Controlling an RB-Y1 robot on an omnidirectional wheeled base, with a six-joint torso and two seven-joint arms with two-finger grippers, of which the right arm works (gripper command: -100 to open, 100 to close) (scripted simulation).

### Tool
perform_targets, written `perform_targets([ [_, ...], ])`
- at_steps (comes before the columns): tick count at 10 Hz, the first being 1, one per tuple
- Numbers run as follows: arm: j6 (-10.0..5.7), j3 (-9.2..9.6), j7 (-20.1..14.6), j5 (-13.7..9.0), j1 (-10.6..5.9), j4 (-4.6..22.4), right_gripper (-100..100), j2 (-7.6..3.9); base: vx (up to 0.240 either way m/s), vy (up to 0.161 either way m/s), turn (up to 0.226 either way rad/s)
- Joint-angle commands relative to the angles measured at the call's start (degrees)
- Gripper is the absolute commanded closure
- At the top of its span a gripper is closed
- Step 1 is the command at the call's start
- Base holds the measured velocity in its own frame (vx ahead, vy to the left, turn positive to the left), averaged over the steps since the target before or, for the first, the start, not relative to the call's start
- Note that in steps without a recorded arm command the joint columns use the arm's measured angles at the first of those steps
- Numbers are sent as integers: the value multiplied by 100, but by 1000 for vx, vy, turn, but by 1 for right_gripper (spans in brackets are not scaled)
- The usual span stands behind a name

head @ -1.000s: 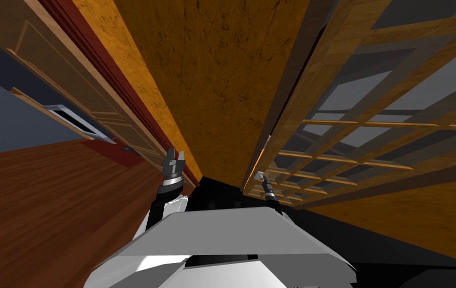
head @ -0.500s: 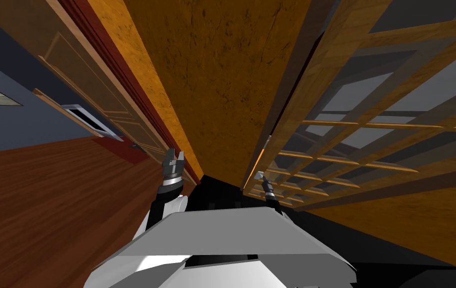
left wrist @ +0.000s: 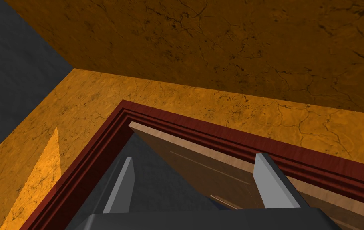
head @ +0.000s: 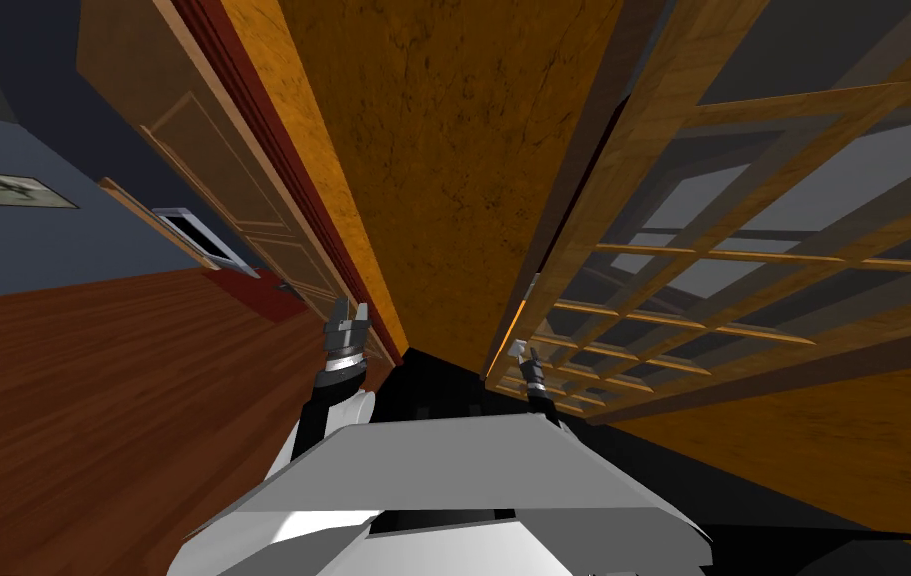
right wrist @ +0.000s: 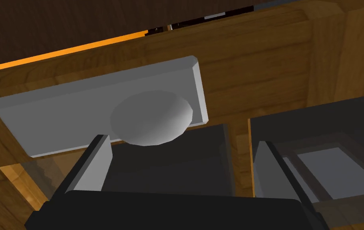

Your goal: Pull the door open

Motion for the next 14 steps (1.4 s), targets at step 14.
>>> perform_targets([
  [14,240,393,-2130,-1019,-82,-263,-100,226,-57,-11,42],
])
